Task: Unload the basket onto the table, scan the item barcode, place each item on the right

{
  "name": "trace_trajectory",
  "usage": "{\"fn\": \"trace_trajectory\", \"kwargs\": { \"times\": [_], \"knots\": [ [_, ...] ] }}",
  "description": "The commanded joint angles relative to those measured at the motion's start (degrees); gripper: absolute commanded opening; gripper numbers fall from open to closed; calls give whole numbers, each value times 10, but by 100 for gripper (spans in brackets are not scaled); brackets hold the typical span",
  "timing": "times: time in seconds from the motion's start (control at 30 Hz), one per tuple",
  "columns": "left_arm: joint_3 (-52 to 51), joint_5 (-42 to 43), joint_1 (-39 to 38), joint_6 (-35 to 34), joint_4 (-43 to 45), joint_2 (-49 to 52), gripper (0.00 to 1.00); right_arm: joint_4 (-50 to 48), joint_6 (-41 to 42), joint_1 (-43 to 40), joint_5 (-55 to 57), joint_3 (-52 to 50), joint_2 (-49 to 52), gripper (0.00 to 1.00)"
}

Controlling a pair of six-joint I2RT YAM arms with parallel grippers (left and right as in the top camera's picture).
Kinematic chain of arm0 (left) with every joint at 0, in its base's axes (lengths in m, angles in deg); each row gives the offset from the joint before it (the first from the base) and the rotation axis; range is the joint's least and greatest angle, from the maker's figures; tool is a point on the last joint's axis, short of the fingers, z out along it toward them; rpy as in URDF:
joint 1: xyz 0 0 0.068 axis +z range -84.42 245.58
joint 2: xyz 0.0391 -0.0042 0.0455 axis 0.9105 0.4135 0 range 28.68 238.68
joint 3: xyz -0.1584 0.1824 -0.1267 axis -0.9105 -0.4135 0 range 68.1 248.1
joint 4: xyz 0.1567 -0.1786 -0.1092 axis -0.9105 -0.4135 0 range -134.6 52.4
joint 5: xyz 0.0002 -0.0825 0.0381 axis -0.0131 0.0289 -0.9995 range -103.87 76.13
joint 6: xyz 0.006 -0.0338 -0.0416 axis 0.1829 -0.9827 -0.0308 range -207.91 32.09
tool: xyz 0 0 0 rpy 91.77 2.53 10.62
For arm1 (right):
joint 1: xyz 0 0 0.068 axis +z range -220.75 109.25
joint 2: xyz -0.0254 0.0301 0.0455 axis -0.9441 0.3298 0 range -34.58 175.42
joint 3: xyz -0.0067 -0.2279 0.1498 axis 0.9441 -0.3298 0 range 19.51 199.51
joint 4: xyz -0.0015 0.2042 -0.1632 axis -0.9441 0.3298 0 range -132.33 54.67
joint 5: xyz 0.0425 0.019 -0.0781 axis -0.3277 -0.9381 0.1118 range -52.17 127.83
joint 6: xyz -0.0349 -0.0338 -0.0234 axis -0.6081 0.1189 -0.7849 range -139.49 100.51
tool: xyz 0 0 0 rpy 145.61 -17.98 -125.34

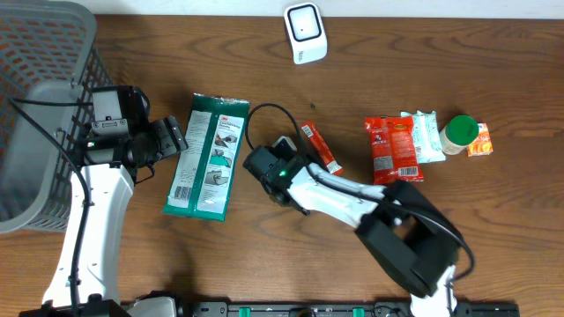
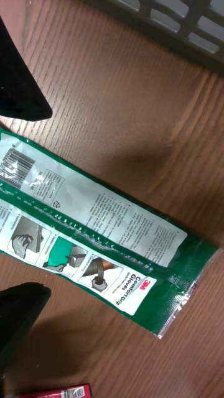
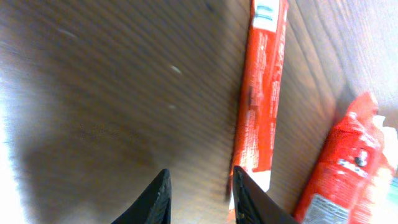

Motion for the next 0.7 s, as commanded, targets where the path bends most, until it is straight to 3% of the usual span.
{"fn": "trace_trajectory", "kwargs": {
  "times": [0.0, 0.13, 0.37, 0.67],
  "knots": [
    [3, -5, 1, 12, -1, 1, 84, -1, 13, -18, -107, 5, -75, 29],
    [3, -5, 1, 12, -1, 1, 84, 10, 13, -57, -204, 5, -134, 29],
    [3, -5, 1, 12, -1, 1, 84, 65, -10, -116, -242, 4, -133, 27],
    [3, -5, 1, 12, -1, 1, 84, 54, -23, -267, -475, 4, -119, 24]
  ]
}}
